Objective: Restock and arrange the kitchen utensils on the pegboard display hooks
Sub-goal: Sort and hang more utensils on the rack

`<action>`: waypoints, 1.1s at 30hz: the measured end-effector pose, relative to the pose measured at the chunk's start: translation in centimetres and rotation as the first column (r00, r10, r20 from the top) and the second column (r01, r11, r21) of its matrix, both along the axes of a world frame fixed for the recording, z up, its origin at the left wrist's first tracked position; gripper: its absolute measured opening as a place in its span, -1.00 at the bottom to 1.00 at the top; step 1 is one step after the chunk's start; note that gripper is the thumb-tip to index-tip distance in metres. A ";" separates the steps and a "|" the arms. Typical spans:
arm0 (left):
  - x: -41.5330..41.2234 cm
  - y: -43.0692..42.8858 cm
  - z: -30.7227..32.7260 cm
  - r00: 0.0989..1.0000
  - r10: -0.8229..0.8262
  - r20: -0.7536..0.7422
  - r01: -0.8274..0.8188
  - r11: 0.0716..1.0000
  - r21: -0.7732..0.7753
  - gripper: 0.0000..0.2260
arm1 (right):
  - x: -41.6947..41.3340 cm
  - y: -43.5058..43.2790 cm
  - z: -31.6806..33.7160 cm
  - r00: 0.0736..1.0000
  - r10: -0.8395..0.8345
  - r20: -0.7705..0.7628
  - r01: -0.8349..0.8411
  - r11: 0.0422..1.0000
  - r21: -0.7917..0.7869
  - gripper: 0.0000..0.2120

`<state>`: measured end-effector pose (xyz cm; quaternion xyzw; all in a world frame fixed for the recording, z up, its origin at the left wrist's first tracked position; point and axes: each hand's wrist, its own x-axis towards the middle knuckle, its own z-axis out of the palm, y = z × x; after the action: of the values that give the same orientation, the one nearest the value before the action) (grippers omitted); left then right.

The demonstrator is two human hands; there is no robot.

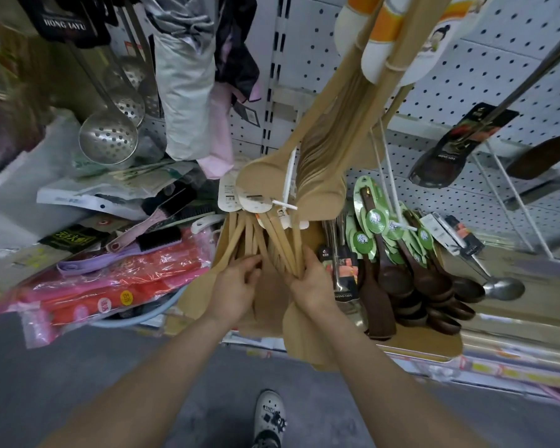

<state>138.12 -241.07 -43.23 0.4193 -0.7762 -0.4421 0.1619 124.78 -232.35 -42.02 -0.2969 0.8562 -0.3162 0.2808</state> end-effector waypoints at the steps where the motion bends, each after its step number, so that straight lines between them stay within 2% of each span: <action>1: 0.2 0.3 0.3 1.000 0.016 -0.012 -0.016 0.999 0.042 -0.70 | 0.5 0.5 0.1 1.000 0.009 -0.015 -0.009 1.000 0.005 -0.48; 6: 1.1 1.9 1.7 0.986 0.151 -0.071 -0.115 0.922 0.369 -0.73 | 3.3 3.4 1.3 0.997 0.062 -0.034 -0.063 0.998 -0.010 -0.43; 9: 2.7 2.6 2.5 0.965 0.238 -0.115 -0.130 0.807 0.575 -0.90 | 5.1 5.0 2.6 0.986 0.158 -0.048 -0.158 0.987 0.005 -0.40; 11: 4.0 3.0 3.0 0.945 0.295 -0.143 -0.119 0.714 0.690 -0.85 | 6.4 5.9 3.7 0.974 0.224 -0.019 -0.223 0.975 0.016 -0.38; 16: 8.0 3.3 6.6 0.875 0.430 -0.224 -0.072 0.574 0.816 -0.86 | 10.1 6.5 7.2 0.937 0.348 -0.015 -0.349 0.937 -0.030 -0.39; 20: 10.9 2.4 10.0 0.807 0.492 -0.328 0.013 0.539 0.842 -0.93 | 13.8 5.0 10.7 0.930 0.365 -0.029 -0.367 0.926 -0.095 -0.46; 22: 12.3 1.8 11.9 0.771 0.523 -0.363 0.032 0.539 0.842 -0.91 | 15.5 4.2 12.9 0.907 0.402 -0.122 -0.414 0.905 -0.096 -0.50; 24: 13.9 1.3 13.8 0.751 0.517 -0.410 0.048 0.577 0.816 -0.84 | 16.8 3.5 14.7 0.869 0.447 -0.212 -0.470 0.879 -0.074 -0.53; 28: 16.9 0.3 17.2 0.718 0.508 -0.475 0.024 0.665 0.747 -0.85 | 19.2 2.1 17.2 0.862 0.469 -0.194 -0.501 0.848 -0.175 -0.62; 30: 18.3 -0.1 19.0 0.719 0.463 -0.518 0.011 0.738 0.675 -0.83 | 19.8 1.1 18.8 0.890 0.421 -0.175 -0.453 0.857 -0.245 -0.66; 33: 20.3 -0.6 21.5 0.748 0.341 -0.569 -0.003 0.859 0.512 -0.84 | 20.1 -0.6 22.5 0.949 0.282 -0.140 -0.314 0.863 -0.395 -0.58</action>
<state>158.46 -241.71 -21.78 0.3411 -0.4948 -0.7188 0.3495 144.91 -232.96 -19.47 -0.4900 0.7241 -0.4305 0.2241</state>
